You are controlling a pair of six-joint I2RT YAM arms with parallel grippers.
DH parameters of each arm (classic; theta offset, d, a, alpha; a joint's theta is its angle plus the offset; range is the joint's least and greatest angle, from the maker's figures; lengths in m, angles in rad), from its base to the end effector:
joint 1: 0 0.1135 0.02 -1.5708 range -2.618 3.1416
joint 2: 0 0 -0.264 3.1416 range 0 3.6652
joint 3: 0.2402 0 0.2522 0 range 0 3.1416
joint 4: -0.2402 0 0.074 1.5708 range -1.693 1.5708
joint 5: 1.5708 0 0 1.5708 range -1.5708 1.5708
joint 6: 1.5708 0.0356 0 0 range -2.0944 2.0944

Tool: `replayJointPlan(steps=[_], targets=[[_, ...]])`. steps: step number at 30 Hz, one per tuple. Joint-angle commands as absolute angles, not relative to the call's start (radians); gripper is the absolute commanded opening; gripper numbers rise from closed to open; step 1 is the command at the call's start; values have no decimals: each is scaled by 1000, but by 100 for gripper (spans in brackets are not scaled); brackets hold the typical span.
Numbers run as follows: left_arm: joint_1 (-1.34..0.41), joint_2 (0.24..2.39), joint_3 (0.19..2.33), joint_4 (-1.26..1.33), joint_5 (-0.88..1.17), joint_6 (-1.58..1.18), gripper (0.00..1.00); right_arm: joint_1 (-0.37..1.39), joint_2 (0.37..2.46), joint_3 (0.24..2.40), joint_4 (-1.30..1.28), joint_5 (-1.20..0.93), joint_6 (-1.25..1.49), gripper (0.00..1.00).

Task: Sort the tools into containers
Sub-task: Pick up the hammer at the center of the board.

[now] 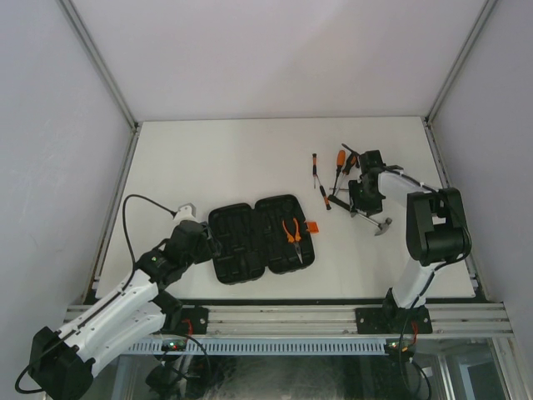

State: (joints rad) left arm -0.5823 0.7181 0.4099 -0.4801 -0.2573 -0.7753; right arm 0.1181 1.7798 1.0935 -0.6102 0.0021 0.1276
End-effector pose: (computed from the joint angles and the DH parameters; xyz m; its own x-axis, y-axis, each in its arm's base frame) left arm 0.1296 -0.0745 0.1932 -0.6904 -0.3558 -0.6299 -0.1417 0.9203 -0.3646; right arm 0.3297 0.0390 0.1574 -0.9631 0.0139 -0.2689 0.0054 0.9995 0.0325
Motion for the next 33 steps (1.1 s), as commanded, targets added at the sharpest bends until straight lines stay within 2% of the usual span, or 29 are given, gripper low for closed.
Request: replayJointPlan(steps=[1,27,33], targets=[[-586,716,464,-448,-250,-773,51,111,1809,1106,-616,2,140,46],[-586,719,473,-452,-264,-772,50,245,1762,1068,-632,-58,197,2],[-585,707,474,-459,-276,-774,50,277,1726,1060,-637,-55,199,0]])
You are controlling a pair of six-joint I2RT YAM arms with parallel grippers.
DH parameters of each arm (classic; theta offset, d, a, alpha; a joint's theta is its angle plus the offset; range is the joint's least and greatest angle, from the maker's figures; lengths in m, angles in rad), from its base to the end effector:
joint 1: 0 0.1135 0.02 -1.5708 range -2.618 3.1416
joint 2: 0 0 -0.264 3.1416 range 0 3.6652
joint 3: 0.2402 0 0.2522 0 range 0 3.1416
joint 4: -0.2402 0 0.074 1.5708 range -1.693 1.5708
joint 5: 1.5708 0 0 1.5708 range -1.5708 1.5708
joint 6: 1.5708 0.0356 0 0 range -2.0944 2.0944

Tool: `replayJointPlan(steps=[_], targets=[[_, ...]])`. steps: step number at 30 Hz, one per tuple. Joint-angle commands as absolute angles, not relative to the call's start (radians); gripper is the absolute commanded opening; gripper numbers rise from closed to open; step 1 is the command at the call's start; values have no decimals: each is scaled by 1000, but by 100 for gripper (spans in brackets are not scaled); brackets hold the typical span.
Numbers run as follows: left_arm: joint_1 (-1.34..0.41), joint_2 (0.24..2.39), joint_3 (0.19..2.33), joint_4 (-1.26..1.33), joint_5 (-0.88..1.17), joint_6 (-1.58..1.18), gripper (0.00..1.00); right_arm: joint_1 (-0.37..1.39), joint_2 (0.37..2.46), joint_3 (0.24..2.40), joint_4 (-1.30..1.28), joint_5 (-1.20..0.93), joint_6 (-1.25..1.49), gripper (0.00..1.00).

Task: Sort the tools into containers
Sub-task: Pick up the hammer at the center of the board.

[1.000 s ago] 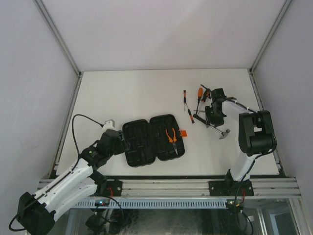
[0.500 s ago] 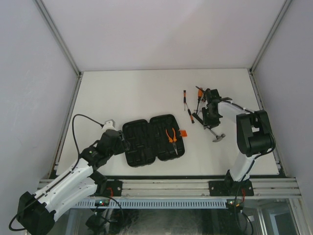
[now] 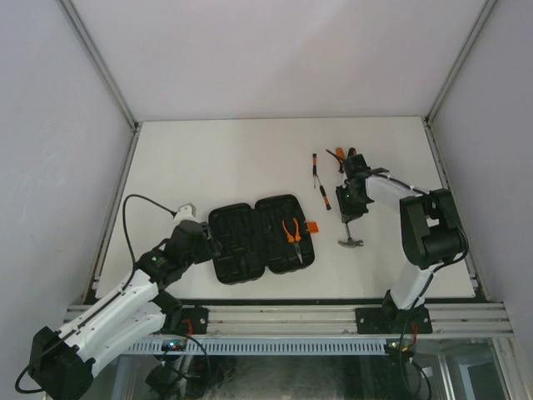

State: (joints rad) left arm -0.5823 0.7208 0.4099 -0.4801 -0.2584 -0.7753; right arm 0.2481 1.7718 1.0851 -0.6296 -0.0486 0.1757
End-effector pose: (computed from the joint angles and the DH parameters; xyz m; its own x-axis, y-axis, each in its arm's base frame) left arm 0.1298 -0.0746 0.1928 -0.6913 -0.3550 -0.6294 -0.1431 0.9210 -0.3624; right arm 0.3173 0.0822 0.1573 -0.9687 -0.0653 -0.2397 -0.0892 0.9919 0.0903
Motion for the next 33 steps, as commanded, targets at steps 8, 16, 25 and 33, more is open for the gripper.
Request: replayJointPlan(steps=[8,16,25,33], targets=[[-586,667,502,-476,-292,-765,50,281,1621,1012,-621,-74,229,0],[-586,618,540,-479,-297,-726,53,286,1499,915,-546,-64,287,0],[-586,666,573,-361,-189,-711,58,402,1352,810,-424,17,317,0],[-586,761,612,-160,-79,-726,69,509,1248,710,-267,79,280,0]])
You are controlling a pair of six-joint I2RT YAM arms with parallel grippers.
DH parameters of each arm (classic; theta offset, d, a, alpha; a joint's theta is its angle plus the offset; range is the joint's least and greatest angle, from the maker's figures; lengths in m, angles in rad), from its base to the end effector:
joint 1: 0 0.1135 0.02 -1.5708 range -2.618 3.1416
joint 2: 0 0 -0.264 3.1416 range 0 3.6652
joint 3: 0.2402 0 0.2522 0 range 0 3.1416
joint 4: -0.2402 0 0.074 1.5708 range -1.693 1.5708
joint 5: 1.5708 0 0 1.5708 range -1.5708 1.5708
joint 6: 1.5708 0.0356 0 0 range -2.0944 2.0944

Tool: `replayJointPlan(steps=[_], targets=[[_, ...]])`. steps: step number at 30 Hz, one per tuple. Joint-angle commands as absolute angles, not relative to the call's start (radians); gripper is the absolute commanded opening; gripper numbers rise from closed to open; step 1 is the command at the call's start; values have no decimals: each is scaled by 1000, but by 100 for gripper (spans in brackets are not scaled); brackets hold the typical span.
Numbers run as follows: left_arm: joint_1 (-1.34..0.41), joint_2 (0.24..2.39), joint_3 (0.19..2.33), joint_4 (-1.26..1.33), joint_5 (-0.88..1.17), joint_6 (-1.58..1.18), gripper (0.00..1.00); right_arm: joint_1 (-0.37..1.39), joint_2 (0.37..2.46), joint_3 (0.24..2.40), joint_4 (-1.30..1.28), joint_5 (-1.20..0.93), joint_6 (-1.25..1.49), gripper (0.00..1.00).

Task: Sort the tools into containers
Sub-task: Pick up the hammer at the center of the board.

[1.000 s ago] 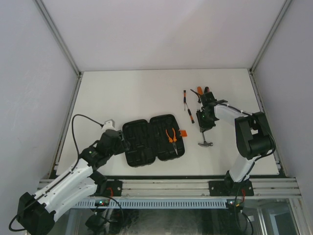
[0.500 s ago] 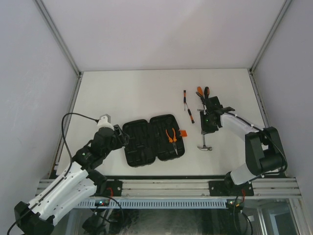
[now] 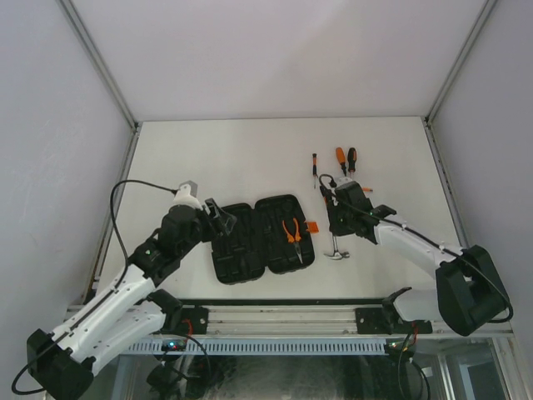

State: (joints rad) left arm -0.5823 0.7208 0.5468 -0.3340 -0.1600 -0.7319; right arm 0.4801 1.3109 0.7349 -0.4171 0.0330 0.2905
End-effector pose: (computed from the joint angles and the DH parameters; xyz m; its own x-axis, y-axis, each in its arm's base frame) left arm 0.1440 -0.0880 0.2513 -0.5874 -0.4032 -0.7018 0.0459 0.8491 -0.5262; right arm 0.2224 0.1145 0.1937 -0.8395 -0.1144 -0.5311 -0.2141 0.9681 0.1299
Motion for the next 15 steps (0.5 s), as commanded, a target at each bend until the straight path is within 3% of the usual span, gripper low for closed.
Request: replayJointPlan(steps=[1,15], targets=[[-586,778,614,-128,-64,-730,69,514,1237,696,-244,71,278,0],[-624,1047,652,213,49,-775,76,556,1092,584,-144,54,299,0]])
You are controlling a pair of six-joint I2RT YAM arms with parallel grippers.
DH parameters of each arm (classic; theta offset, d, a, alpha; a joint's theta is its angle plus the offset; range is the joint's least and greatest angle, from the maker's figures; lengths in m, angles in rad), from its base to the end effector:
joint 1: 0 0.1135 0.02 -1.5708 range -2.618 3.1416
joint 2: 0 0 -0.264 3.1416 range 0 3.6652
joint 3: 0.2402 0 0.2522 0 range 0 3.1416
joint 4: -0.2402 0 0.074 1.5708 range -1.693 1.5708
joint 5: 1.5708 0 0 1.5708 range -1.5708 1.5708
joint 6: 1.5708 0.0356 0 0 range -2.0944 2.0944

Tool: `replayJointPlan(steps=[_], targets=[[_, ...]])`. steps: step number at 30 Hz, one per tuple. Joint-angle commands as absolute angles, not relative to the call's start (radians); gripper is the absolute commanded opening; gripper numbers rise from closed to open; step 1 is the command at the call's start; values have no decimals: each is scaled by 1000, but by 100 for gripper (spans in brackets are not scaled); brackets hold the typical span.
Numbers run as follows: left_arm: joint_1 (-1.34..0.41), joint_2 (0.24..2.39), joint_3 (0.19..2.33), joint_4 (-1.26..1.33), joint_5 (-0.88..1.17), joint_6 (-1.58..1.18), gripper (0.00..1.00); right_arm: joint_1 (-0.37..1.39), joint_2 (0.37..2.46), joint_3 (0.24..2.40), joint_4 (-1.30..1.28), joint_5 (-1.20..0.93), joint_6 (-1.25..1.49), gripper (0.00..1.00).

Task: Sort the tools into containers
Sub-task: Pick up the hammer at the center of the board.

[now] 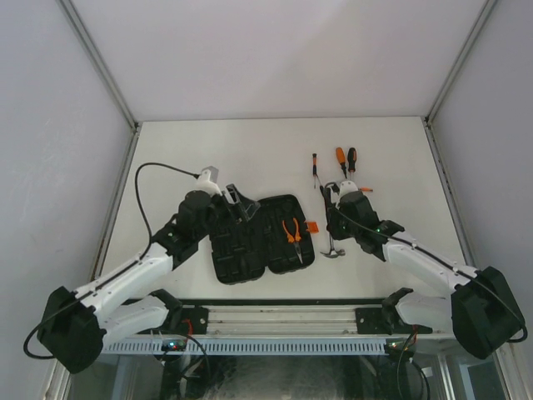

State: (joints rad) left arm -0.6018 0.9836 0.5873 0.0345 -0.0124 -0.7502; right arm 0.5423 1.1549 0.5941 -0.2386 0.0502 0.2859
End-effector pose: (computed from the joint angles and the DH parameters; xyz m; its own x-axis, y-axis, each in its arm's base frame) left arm 0.1860 -0.1272 0.2553 -0.5929 -0.4198 -0.6872 0.2082 0.7444 -0.6344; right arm 0.1971 0.1167 0.1970 -0.7261 -0.1086 -0.6790 -0.2926 0.9424 0.1621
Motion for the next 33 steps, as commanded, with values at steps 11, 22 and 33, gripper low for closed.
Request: replayJointPlan(steps=[11,22,33], targets=[[-695,1287,757,419,107,-800,79,562,1016,539,-111,46,321,0],[-780,1448,814,589,170,-818,81,555,1005,513,-69,28,325,0],[-788,1591,923,633,182,-833,82,551,1011,480,10,-19,317,0]])
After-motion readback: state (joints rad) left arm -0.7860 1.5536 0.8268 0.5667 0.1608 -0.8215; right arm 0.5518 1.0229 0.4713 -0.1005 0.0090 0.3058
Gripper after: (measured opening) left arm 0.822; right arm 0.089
